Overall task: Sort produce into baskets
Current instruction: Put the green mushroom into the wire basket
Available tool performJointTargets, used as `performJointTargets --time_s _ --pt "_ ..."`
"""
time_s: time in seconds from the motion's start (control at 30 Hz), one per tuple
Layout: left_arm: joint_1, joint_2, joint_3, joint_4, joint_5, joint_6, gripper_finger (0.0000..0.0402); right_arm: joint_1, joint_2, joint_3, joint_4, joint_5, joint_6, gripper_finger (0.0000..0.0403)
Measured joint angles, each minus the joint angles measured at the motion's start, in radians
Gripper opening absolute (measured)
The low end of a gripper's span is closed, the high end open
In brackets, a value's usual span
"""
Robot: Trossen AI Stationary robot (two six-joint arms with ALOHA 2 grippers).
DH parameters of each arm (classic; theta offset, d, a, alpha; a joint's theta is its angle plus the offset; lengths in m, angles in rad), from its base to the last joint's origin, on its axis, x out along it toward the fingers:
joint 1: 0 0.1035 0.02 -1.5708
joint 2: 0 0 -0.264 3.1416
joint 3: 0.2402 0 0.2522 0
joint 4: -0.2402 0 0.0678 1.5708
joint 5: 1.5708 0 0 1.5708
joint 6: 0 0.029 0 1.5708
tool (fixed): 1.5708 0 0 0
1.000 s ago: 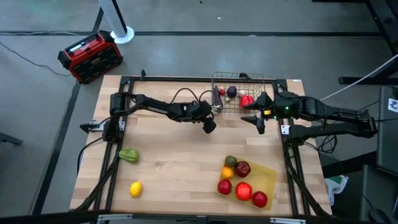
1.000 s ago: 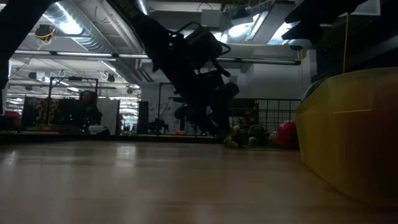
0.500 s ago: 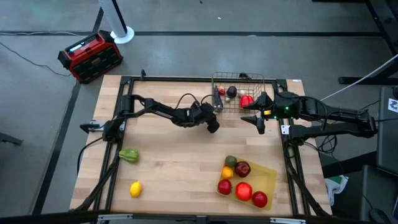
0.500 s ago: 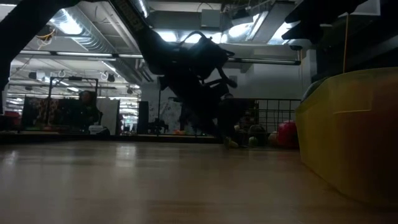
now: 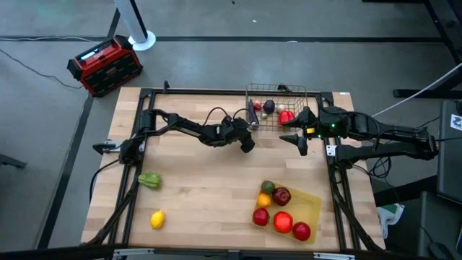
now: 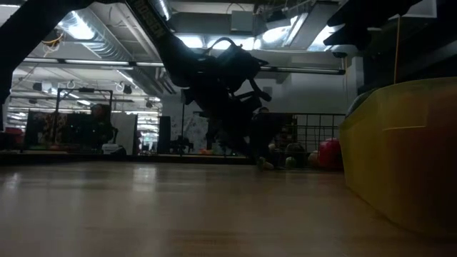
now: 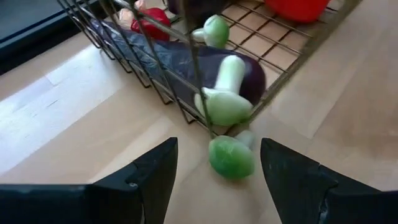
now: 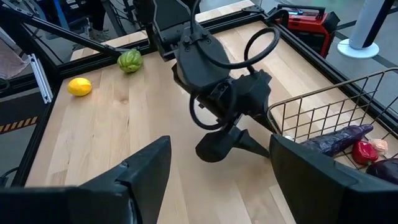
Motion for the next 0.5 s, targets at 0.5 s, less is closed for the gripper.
performJointTargets --time_s 0.5 --pt "0.008 0.039 0.000 0.021 0.063 0.003 0.0225 0.000 0.000 0.000 0.002 0.000 -0.002 0.0269"
